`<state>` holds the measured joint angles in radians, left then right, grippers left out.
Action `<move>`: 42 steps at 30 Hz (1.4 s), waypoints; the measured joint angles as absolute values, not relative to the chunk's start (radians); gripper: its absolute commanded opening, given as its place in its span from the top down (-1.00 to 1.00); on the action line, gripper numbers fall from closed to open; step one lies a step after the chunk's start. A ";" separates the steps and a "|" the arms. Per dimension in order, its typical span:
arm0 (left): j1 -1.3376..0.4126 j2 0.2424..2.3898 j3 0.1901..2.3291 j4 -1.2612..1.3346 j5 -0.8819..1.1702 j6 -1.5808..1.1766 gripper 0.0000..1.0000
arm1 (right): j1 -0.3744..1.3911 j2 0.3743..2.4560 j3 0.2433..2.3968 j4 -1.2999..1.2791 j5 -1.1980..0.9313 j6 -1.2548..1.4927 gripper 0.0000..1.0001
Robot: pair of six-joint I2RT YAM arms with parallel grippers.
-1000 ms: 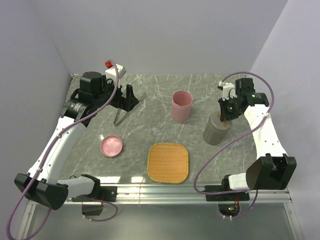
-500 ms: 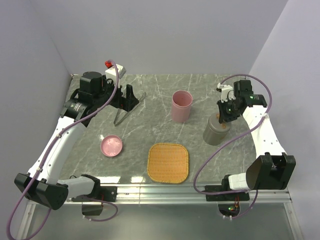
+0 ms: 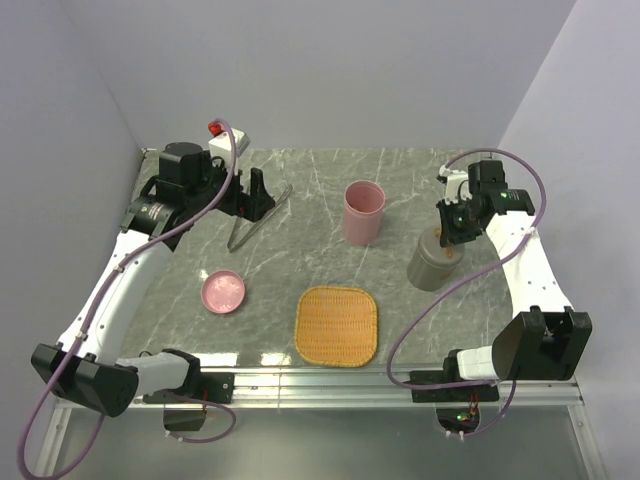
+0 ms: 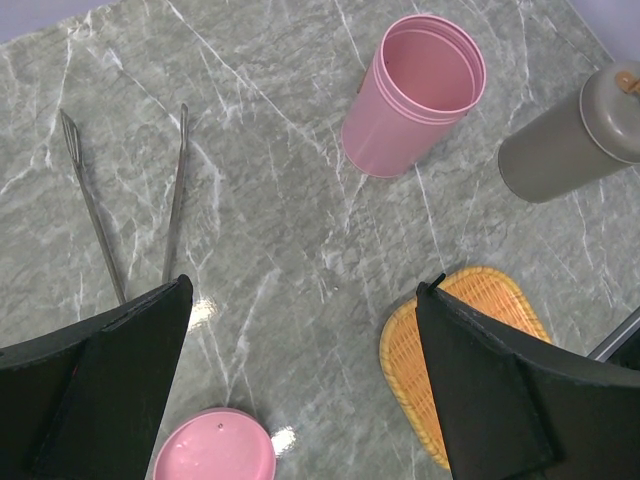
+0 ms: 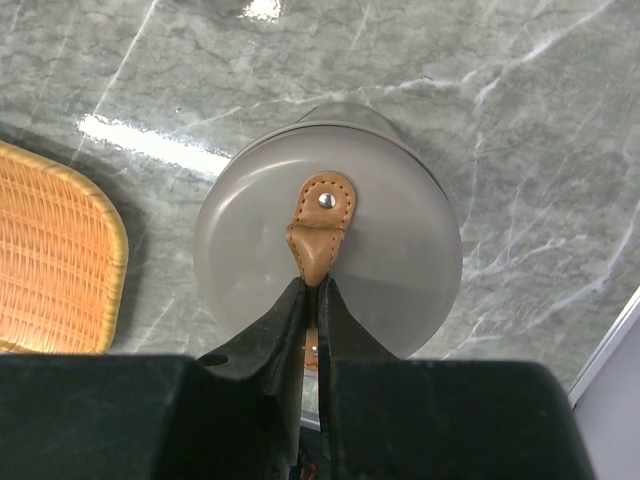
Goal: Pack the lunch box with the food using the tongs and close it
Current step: Put the lid back on the lunch box
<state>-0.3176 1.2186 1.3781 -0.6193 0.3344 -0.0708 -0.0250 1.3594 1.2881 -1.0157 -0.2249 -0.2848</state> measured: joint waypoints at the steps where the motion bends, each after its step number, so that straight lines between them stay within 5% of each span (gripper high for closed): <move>1: -0.317 1.221 1.378 -0.619 0.334 -0.071 -0.99 | -0.027 1.359 1.288 -1.018 -0.223 -0.284 1.00; 35: -0.244 1.097 1.087 -0.886 0.289 0.204 -0.96 | -0.107 1.322 1.263 -1.057 -0.202 -0.281 1.00; 42: -0.244 1.050 1.006 -0.925 0.271 0.310 -0.82 | -0.107 1.372 1.298 -1.075 -0.218 -0.263 0.73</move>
